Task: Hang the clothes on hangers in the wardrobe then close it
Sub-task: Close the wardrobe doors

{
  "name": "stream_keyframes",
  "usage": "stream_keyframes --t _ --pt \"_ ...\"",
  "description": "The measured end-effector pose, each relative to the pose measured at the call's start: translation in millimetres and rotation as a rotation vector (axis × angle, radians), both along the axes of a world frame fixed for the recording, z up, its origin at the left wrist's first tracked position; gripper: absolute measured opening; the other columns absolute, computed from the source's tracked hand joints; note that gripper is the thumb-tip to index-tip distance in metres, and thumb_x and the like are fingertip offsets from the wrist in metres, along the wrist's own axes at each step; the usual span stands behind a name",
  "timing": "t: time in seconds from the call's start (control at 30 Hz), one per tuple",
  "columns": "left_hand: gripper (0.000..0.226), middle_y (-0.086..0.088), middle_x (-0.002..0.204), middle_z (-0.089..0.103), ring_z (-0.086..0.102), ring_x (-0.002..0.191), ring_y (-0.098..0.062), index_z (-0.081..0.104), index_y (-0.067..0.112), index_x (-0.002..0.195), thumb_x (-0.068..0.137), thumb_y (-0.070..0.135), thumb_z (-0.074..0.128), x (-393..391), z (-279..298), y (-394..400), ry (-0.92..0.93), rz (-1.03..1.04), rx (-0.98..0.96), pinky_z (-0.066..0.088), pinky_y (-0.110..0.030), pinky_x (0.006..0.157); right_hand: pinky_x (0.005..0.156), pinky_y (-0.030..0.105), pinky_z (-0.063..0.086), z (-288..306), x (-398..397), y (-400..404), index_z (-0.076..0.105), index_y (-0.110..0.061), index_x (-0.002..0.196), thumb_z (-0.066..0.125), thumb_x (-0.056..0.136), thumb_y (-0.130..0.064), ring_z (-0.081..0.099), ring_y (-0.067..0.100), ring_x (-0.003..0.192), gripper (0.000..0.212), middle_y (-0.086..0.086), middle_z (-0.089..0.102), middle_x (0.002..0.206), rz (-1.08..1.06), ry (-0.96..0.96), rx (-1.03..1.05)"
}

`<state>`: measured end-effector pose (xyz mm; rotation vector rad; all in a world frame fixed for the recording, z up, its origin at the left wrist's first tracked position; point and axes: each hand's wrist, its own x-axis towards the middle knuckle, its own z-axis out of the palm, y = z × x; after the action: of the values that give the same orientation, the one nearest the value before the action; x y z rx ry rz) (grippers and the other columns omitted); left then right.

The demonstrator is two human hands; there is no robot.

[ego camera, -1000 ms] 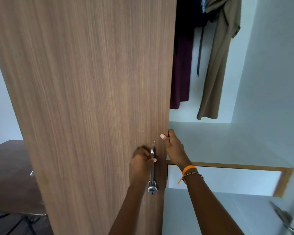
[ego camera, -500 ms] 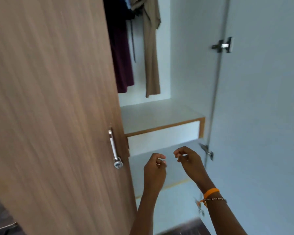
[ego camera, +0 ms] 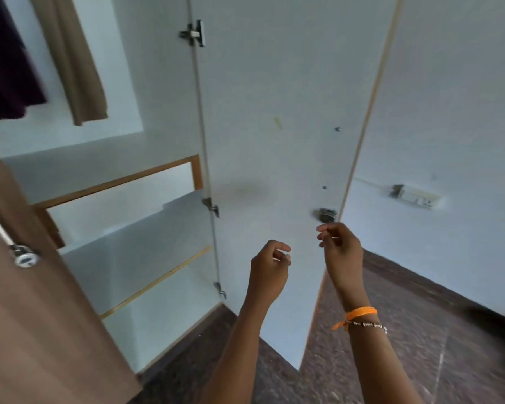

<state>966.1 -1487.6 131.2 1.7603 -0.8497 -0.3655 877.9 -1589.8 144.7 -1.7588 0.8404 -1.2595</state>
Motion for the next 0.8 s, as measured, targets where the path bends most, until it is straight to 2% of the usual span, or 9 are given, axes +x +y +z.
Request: stream_keyframes --t 0.07,0.13,0.23,0.33,0.4,0.5,0.63,0.7,0.8 --pt "0.012 -0.002 0.087 0.064 0.062 0.081 -0.016 0.06 0.018 0.097 0.092 0.01 0.053 -20.9 6.0 -21.0 -0.02 -0.052 -0.015 0.039 -0.004 0.057 0.066 0.018 0.045 4.7 -21.4 -26.0 0.063 -0.009 0.089 0.048 0.088 0.003 0.06 0.014 0.071 0.019 -0.001 0.063 0.078 -0.082 -0.042 0.016" --pt "0.014 -0.003 0.088 0.064 0.061 0.083 -0.017 0.061 0.014 0.101 0.092 0.009 0.052 -34.8 14.8 -43.0 -0.058 -0.08 -0.013 0.038 -0.004 0.058 0.076 0.03 0.049 6.7 -27.9 -58.9 0.063 -0.006 0.095 0.047 0.09 0.0 0.063 0.022 0.081 0.018 0.001 0.063 0.087 -0.104 -0.054 0.038" --pt "0.016 -0.01 0.096 0.067 0.062 0.089 -0.022 0.061 0.009 0.104 0.092 0.007 0.051 -46.4 32.4 -79.2 -0.121 -0.068 -0.04 0.042 -0.016 0.067 0.091 0.043 0.047 7.7 -23.5 -107.8 0.06 -0.003 0.107 0.042 0.091 0.002 0.06 0.031 0.1 0.024 0.009 0.061 0.104 -0.08 -0.033 0.041" --pt "0.019 -0.01 0.105 0.066 0.062 0.097 -0.022 0.062 0.005 0.107 0.093 0.005 0.049 -50.8 49.7 -116.2 -0.157 -0.002 -0.06 0.041 -0.019 0.074 0.099 0.031 0.04 8.2 -18.1 -146.3 0.051 0.003 0.126 0.037 0.092 0.008 0.053 0.032 0.116 0.037 0.019 0.052 0.129 0.015 0.101 0.029" --pt "0.022 -0.008 0.112 0.064 0.059 0.102 -0.018 0.06 0.006 0.111 0.094 0.005 0.047 -50.7 60.7 -139.1 -0.174 0.038 -0.054 0.038 -0.015 0.076 0.104 0.032 0.038 8.2 -13.9 -165.7 0.044 0.003 0.133 0.033 0.091 0.011 0.049 0.031 0.123 0.045 0.019 0.047 0.136 0.149 0.165 0.018" --pt "0.027 -0.006 0.121 0.059 0.056 0.109 -0.018 0.054 0.01 0.12 0.095 0.007 0.046 -47.8 72.6 -162.8 -0.179 0.091 -0.051 0.037 -0.015 0.08 0.101 0.03 0.044 8.5 -7.7 -184.5 0.052 0.003 0.127 0.031 0.084 0.018 0.054 0.024 0.115 0.05 0.015 0.057 0.125 0.316 0.146 0.042" --pt "0.034 -0.003 0.136 0.051 0.052 0.12 -0.017 0.047 0.014 0.129 0.096 0.019 0.053 -38.2 79.4 -173.6 -0.157 0.167 -0.039 0.038 -0.017 0.086 0.086 0.033 0.052 8.2 -1.1 -192.8 0.065 -0.002 0.093 0.031 0.082 0.021 0.06 0.026 0.091 0.043 0.014 0.066 0.096 0.326 -0.119 0.21" --pt "0.041 -0.001 0.142 0.045 0.047 0.126 -0.017 0.043 0.017 0.133 0.094 0.024 0.056 -33.6 80.8 -175.1 -0.134 0.207 -0.045 0.037 -0.019 0.088 0.079 0.025 0.053 7.7 0.9 -192.4 0.065 -0.009 0.079 0.032 0.082 0.021 0.061 0.023 0.084 0.044 0.007 0.066 0.085 0.366 -0.18 0.279" --pt "0.056 0.002 0.146 0.036 0.041 0.13 -0.016 0.034 0.02 0.139 0.09 0.032 0.061 -30.7 76.4 -177.2 -0.119 0.241 -0.103 0.036 -0.021 0.092 0.072 0.015 0.053 6.9 0.1 -183.2 0.062 -0.003 0.078 0.03 0.081 0.024 0.061 0.013 0.075 0.041 0.008 0.063 0.08 0.509 -0.211 0.373"
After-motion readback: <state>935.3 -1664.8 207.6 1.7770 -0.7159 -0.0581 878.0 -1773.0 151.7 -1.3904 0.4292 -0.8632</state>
